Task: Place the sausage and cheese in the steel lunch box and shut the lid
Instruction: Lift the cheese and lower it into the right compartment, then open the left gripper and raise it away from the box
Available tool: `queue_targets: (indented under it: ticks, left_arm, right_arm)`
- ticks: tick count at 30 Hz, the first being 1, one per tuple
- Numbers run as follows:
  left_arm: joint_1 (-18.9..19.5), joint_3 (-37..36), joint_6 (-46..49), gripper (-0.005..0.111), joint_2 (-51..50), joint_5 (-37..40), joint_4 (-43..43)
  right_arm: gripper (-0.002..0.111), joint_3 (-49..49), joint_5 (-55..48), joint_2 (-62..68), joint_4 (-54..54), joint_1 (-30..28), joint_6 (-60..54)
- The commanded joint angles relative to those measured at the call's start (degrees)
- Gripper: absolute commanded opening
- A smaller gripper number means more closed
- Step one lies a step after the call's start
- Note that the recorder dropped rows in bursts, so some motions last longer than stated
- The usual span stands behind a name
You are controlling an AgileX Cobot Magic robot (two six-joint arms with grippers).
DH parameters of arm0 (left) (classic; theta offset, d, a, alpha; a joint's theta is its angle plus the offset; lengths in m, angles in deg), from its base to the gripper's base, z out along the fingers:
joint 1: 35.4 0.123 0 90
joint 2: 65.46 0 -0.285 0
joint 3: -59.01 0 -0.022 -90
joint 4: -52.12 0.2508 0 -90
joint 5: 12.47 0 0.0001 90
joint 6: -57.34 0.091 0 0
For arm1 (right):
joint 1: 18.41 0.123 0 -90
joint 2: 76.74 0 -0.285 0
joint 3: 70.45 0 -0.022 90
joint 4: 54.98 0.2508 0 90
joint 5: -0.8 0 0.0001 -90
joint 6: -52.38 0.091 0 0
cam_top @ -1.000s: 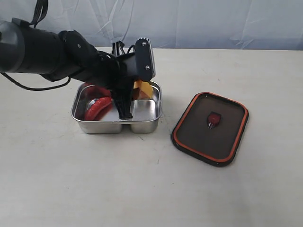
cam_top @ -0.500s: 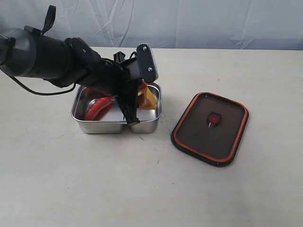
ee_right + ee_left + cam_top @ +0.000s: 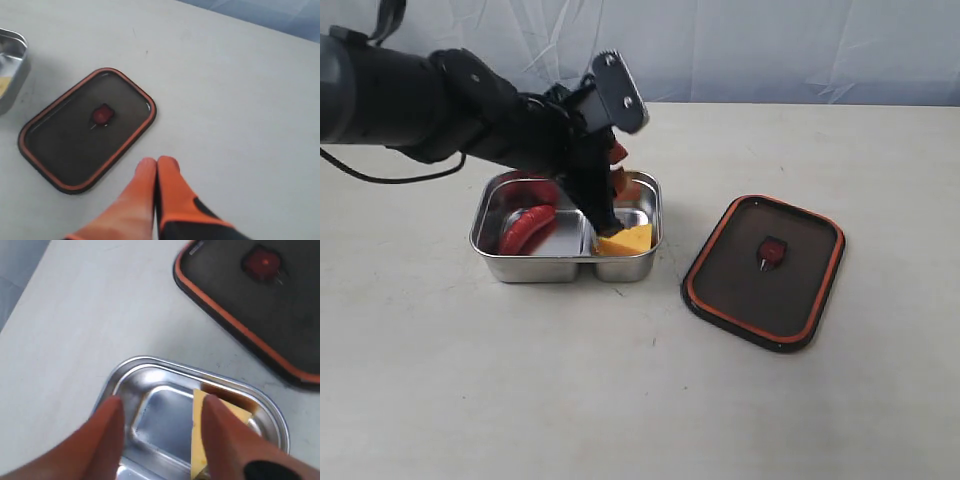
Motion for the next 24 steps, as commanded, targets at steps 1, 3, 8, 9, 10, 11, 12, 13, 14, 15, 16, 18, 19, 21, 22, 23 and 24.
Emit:
queue_targets:
  ticks: [1,3,8,9,10,11,12,13,14,15,16,18,19,21,22,23,24]
  left_arm:
    - [3.12,0.18,-16.05,0.014,4.99,4.47,4.77]
    - [4.93,0.18,-23.17,0.001,6.63,8.91,10.28]
    - [9.31,0.18,-41.08,0.0,10.05,18.82,23.0]
    - [10.11,0.18,-42.91,0.0,10.89,20.36,24.96]
    - [10.79,0.18,-43.66,0.0,11.58,21.46,26.31]
    - [11.34,0.18,-43.67,0.0,12.52,22.58,26.43]
    - [11.81,0.18,-43.67,0.0,13.48,23.19,26.03]
    - [11.94,0.18,-43.78,0.0,14.24,23.23,25.63]
    - [11.94,0.18,-43.78,0.0,15.15,23.23,25.18]
    - [11.94,0.18,-43.78,0.0,16.03,23.23,24.76]
    - [11.94,0.18,-43.78,0.0,16.81,23.23,24.66]
    - [11.94,0.18,-43.78,0.0,18.06,23.52,24.05]
    - [11.94,0.18,-43.78,0.0,18.55,23.81,23.23]
    - [11.94,0.18,-43.78,0.0,19.05,25.16,22.15]
    - [11.94,0.18,-43.78,0.0,19.2,25.77,22.15]
    - [11.94,0.18,-43.78,0.0,19.2,26.36,22.15]
    - [11.94,0.18,-43.78,0.0,19.2,27.04,22.15]
  right_arm:
    - [0.0,-0.09,1.51,9.03,-7.64,-1.72,7.55]
    - [0.0,-0.09,3.29,13.48,-8.61,-4.59,9.95]
    - [0.001,-0.09,11.78,23.55,-2.7,-13.76,9.85]
    - [0.002,-0.09,12.82,25.8,-1.67,-15.62,9.67]
    - [0.004,-0.09,13.46,27.94,-0.55,-17.04,8.75]
    - [0.008,-0.09,14.22,30.09,1.3,-18.69,7.32]
    - [0.012,-0.09,15.11,32.12,3.44,-20.14,5.52]
    - [0.017,-0.09,16.13,33.69,5.91,-21.28,3.84]
    - [0.023,-0.09,17.35,35.59,8.35,-22.11,1.62]
    - [0.03,-0.09,18.77,37.33,10.31,-22.66,-0.01]
    - [0.036,-0.09,19.98,39.02,11.48,-22.77,-0.95]
    - [0.044,-0.09,22.07,41.75,12.33,-22.77,-1.21]
    - [0.047,-0.09,23.16,43.17,12.6,-22.77,-1.21]
    - [0.049,-0.19,24.73,45.68,13.39,-22.77,-1.62]
    - [0.049,-0.19,25.55,46.78,13.54,-22.77,-1.73]
    - [0.049,-0.29,26.17,47.62,13.59,-22.77,-1.74]
    - [0.049,-0.28,27.22,48.52,13.76,-22.77,-1.74]
